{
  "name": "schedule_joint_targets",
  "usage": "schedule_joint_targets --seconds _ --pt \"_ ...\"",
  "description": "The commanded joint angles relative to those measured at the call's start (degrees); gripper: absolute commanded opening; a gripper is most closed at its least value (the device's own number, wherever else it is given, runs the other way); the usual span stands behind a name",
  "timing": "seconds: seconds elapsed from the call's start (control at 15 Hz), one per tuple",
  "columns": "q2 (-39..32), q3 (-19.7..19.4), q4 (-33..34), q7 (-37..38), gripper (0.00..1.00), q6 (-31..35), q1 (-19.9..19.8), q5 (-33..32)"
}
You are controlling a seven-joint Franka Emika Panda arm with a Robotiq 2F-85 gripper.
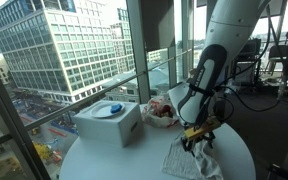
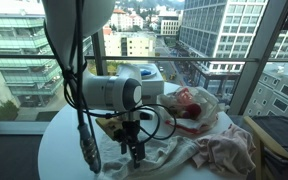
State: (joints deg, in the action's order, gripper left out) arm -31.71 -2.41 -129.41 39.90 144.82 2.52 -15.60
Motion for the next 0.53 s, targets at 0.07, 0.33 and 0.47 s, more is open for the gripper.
schedule_joint_targets --seconds 0.07,0.33,0.47 --pt "8.47 0.76 -13.58 -5.82 1.00 15.89 -1.90 11.88" --pt "9.66 0.54 -16.54 -8.51 1.00 18.23 -0.58 20.79" --pt "9.12 1.30 -16.32 -9.94 1.00 17.50 -1.20 24.49"
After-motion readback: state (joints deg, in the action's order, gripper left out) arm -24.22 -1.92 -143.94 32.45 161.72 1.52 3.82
